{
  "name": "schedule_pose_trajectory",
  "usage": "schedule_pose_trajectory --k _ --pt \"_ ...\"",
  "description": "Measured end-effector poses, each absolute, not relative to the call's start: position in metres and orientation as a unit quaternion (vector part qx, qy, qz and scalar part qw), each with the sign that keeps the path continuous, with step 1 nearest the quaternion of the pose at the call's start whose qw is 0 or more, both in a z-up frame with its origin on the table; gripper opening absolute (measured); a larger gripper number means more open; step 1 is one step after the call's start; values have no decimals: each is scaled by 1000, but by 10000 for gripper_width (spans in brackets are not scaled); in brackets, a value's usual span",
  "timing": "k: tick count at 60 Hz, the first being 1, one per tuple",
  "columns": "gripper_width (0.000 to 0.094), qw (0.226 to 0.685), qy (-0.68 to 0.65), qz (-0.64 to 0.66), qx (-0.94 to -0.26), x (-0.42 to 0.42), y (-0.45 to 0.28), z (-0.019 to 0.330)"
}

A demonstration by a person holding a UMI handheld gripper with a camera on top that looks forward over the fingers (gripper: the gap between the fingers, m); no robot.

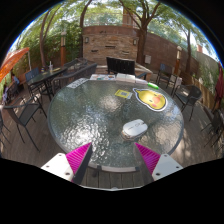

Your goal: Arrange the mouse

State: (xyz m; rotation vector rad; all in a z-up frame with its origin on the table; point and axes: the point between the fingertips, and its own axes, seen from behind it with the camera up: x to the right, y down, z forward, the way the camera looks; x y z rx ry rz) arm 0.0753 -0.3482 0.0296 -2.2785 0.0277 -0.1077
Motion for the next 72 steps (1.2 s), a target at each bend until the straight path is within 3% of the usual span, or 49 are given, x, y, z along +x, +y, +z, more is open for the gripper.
schedule_pose_trajectory --k 14,18,41,52,59,72 --pt "862 413 50 -34 -909 127 -261 -13" --pt "860 405 61 -23 -912 138 -264 -18" --pt "832 403 24 1 -915 134 -224 -20" --pt "729 399 7 -12 -917 127 -210 -21" --pt "491 400 -14 -12 -916 115 -208 -19" --pt "396 379 -27 -31 -924 113 -213 -18"
